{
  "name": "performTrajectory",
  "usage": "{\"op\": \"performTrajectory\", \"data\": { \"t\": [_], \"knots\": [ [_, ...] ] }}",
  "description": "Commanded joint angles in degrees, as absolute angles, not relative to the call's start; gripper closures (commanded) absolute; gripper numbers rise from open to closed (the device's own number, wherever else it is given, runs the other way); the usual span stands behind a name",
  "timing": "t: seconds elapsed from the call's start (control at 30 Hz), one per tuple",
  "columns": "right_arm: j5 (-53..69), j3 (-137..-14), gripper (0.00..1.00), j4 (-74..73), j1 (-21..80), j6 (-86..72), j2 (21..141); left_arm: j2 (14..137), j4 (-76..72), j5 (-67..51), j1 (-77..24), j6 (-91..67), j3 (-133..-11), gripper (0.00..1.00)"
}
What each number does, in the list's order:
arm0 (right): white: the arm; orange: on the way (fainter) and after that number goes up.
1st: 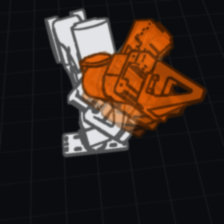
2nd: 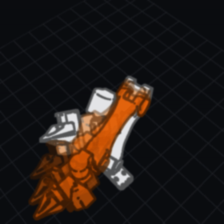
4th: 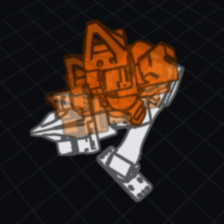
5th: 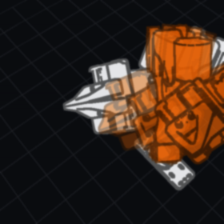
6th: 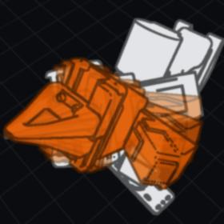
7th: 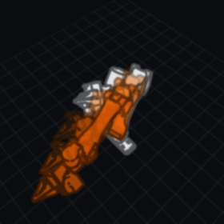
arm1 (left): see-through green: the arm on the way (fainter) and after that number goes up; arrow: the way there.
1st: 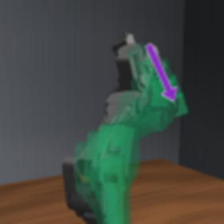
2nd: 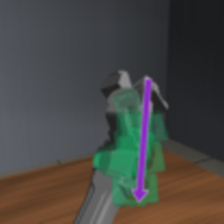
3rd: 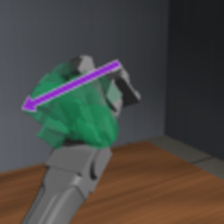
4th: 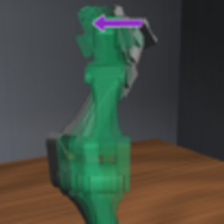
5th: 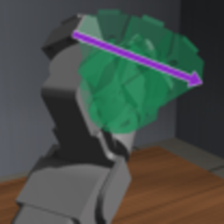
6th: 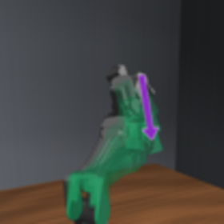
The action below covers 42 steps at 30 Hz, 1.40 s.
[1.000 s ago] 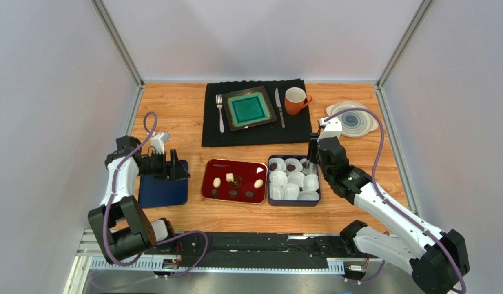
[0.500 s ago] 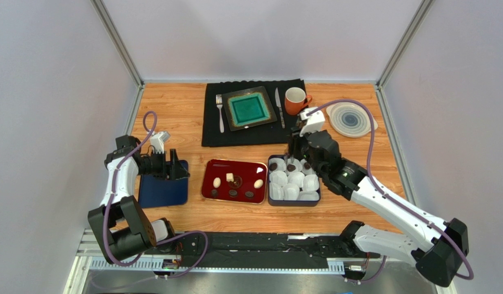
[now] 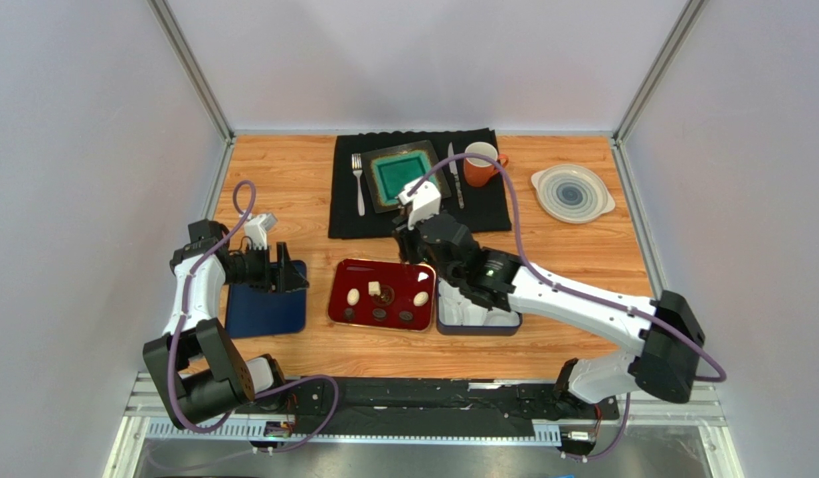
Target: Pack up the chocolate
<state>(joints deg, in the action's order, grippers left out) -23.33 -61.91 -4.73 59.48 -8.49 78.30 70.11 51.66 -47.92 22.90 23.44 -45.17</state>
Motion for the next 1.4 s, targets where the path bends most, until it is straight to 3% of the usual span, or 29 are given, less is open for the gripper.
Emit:
{"op": "performTrajectory", "data": {
  "t": [0.0,0.4,0.63,1.37],
  "knots": [
    [-22.0,-68.0,0.63,1.4,61.5,-7.7,83.6,69.2,51.9,-48.7,23.1,25.6,-46.1,0.19],
    [-21.1,-72.6,0.61,4.1,63.8,-10.6,94.0,68.9,52.2,-48.6,23.1,26.4,-45.9,0.19],
    [-21.3,-72.6,0.55,4.8,64.0,-12.0,95.9,68.8,52.4,-48.7,23.1,26.9,-45.8,0.19],
    [-23.6,-70.4,0.54,5.3,63.5,-13.9,99.1,68.4,52.6,-47.9,23.0,27.3,-45.6,0.19]
  ]
}}
